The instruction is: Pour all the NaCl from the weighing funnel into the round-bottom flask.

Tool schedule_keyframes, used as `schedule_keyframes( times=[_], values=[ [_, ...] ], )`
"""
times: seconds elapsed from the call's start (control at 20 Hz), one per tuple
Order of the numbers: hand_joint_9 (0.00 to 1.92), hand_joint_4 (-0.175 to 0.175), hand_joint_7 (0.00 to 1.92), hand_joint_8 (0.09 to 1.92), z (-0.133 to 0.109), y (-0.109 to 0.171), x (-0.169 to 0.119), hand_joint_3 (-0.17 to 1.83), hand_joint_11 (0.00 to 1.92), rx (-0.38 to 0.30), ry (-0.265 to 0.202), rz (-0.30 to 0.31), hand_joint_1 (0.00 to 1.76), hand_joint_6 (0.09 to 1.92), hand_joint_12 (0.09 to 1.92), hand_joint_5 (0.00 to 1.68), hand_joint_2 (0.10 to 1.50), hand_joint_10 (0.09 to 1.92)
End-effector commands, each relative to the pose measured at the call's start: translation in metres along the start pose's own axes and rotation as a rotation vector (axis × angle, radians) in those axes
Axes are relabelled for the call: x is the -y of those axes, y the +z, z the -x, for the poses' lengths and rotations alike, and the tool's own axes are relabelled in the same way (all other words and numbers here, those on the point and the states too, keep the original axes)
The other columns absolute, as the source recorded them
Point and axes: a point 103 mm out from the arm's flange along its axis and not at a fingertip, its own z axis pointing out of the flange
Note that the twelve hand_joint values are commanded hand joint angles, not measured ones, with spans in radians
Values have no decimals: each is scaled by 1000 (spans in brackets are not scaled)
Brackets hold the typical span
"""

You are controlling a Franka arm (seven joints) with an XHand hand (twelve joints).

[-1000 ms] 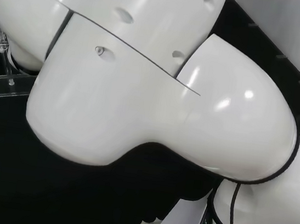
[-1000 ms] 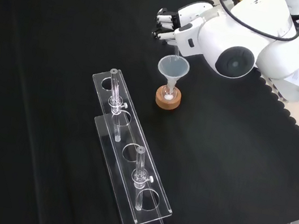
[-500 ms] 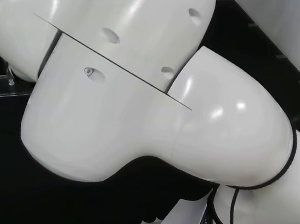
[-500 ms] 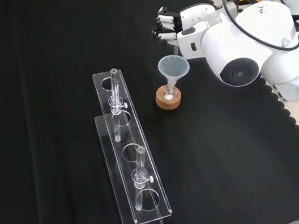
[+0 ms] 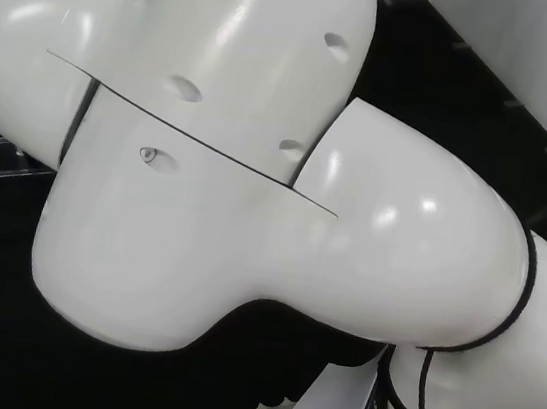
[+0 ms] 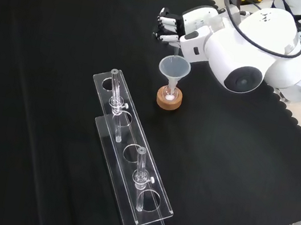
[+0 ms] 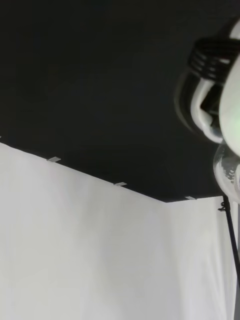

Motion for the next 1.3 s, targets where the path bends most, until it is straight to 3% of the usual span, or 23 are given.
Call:
schedule_keyframes(
  times=[0.05,0.75,1.05,1.3],
  values=[
    [979,175,559,660,0,-3,2,698,865,23,7,10,1135,647,986,1297,627,252],
    [979,175,559,660,2,-3,3,699,863,-43,6,3,1135,646,985,1298,626,252],
    [979,175,559,660,6,0,4,700,864,-138,-3,-3,1135,646,985,1298,626,252],
    [979,175,559,660,10,2,4,700,866,-271,-23,-6,1135,646,984,1298,625,252]
  ],
)
